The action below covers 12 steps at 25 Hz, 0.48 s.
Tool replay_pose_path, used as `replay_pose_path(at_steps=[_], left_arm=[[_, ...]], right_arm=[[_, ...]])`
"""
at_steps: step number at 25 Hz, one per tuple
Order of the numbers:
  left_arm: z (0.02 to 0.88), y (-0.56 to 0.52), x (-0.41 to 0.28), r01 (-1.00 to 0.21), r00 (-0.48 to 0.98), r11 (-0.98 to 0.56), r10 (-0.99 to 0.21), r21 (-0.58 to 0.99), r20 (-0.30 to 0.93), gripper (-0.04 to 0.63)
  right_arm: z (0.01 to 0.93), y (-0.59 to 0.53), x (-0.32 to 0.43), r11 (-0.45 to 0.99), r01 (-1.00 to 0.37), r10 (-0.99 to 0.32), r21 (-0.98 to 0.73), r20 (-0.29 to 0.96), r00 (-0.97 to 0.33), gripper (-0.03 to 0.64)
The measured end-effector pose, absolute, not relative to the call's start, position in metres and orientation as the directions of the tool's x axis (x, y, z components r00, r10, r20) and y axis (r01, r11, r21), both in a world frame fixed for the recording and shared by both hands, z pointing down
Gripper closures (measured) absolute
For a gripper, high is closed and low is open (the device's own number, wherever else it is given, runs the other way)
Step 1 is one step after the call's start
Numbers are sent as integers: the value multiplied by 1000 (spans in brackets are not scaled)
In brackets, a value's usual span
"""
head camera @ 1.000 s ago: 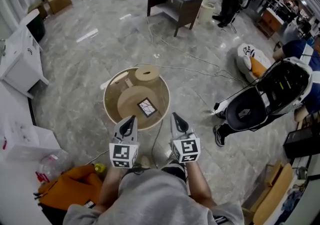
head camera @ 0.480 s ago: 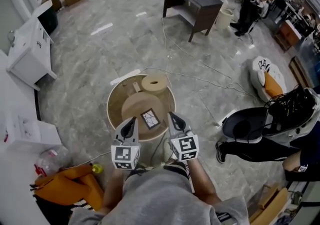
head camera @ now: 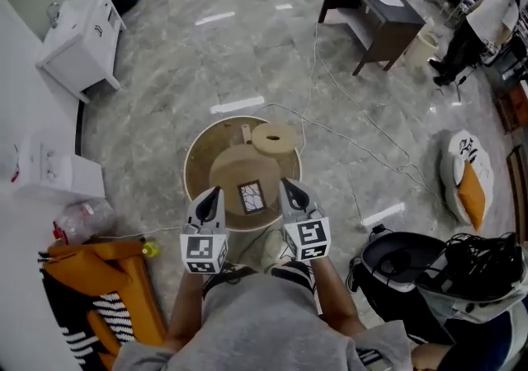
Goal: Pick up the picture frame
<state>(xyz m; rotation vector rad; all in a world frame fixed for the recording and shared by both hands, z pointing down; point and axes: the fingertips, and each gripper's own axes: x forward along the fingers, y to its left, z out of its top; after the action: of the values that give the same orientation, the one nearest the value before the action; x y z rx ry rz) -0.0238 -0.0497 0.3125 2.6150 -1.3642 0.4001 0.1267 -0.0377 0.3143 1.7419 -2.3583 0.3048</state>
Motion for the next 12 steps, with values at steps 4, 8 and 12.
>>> replay_pose_path(at_steps=[4,8,12], left_arm=[[316,-57,-19,-862,484,-507,-813,18,324,578],[324,-62,-16,-887,437,-462,-833,7,339,578],[332,-66,-10,-900,410,-436,-845,2,343,578]], right_arm=[[318,-53,136,347,-936,-893,-68,280,-351,615],[329,-66,141,390,-917,-873,-80,285,-396,615],[340,-75,146,420,-903,-857,-92,289,-427,615]])
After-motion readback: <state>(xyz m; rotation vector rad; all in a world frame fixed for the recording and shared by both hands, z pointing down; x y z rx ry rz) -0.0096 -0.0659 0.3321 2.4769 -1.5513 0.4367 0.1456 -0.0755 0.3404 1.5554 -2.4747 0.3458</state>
